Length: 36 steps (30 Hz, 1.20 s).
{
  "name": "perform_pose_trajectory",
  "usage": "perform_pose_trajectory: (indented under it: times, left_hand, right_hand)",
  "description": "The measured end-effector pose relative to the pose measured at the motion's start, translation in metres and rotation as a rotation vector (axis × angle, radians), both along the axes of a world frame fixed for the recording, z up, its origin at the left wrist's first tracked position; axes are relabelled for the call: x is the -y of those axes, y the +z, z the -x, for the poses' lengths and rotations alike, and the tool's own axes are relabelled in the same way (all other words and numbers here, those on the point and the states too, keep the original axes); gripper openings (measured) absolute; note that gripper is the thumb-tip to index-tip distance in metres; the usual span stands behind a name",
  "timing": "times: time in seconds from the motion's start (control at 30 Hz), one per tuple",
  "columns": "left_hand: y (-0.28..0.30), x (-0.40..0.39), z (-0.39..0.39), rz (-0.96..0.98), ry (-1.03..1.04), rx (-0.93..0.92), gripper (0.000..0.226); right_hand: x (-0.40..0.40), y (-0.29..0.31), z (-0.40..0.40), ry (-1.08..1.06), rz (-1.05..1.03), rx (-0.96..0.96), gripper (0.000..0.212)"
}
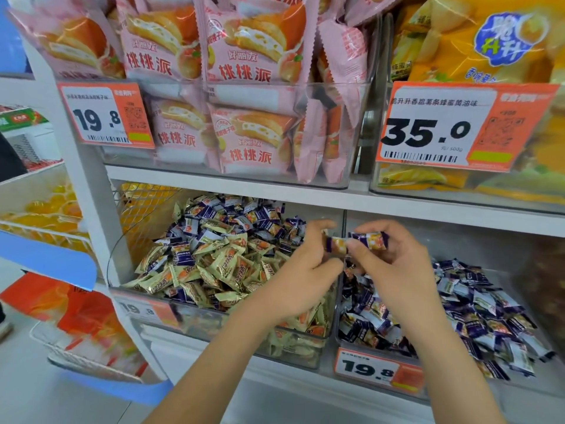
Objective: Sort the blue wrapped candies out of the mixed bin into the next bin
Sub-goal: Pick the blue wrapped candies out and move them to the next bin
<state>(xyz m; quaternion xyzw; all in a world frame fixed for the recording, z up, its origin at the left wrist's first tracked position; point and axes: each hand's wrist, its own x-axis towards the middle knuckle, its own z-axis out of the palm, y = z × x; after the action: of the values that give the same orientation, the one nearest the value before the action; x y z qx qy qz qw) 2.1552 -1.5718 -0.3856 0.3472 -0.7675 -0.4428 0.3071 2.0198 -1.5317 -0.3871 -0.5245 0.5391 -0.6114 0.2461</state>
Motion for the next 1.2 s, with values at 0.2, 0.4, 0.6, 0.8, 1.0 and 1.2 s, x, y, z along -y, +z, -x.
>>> perform_pose_trajectory:
  times: [0.2, 0.4, 0.6, 0.8, 1.0, 1.2]
  left_hand:
    - [-0.017, 0.031, -0.033, 0.215, 0.261, 0.14, 0.035]
    - [-0.021, 0.091, -0.031, 0.381, 0.341, 0.394, 0.033]
    - [-0.036, 0.165, -0.012, 0.398, 0.01, 0.813, 0.077]
    - [-0.053, 0.183, 0.005, 0.557, -0.059, 1.099, 0.069]
    - [-0.044, 0.183, 0.012, 0.461, -0.132, 1.204, 0.066]
    - [-0.035, 0.171, 0.002, 0.343, -0.114, 0.884, 0.041]
  right_hand:
    - [0.0, -0.015, 0.041, -0.281, -0.268, -0.364, 0.014]
    - [0.003, -0.017, 0.044, -0.199, -0.399, -0.372, 0.014]
    - [0.014, -0.025, 0.044, -0.163, -0.43, -0.383, 0.012]
    - [0.024, -0.028, 0.043, -0.131, -0.413, -0.359, 0.012]
    - [0.019, -0.031, 0.047, -0.064, -0.456, -0.407, 0.019]
    - [0.015, -0.028, 0.051, -0.081, -0.378, -0.387, 0.01]
